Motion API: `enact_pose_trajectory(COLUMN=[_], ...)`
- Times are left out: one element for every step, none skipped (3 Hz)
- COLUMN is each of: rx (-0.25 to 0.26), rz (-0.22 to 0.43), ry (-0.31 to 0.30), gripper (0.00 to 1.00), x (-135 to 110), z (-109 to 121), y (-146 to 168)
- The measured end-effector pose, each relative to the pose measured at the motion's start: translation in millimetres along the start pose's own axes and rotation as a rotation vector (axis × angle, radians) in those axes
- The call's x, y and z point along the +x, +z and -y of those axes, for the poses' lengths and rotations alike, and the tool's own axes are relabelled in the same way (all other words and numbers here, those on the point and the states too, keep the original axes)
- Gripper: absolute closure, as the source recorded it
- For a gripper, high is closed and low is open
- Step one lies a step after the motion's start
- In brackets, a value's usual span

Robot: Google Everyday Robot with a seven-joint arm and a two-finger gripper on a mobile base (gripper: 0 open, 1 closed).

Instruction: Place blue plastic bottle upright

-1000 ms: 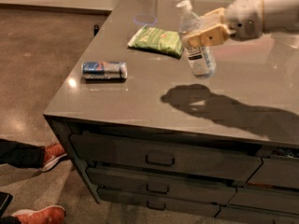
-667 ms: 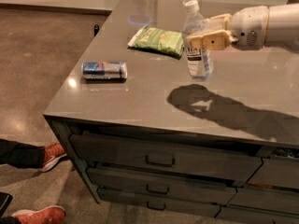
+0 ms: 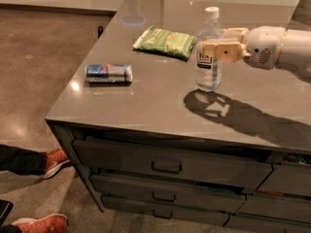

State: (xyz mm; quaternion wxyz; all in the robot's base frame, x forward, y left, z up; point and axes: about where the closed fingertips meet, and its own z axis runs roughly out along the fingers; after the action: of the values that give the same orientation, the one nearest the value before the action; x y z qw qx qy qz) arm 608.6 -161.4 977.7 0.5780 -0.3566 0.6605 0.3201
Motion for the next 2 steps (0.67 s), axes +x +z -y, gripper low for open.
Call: enact_pose_trajectory(rx=[0.001, -0.017], rz=[0.082, 0.158], ry=[0.020, 0.009], gripper=[0.83, 0.52], x=[10.7, 18.1], z=[1.0, -0.6], y=[-2.2, -1.1])
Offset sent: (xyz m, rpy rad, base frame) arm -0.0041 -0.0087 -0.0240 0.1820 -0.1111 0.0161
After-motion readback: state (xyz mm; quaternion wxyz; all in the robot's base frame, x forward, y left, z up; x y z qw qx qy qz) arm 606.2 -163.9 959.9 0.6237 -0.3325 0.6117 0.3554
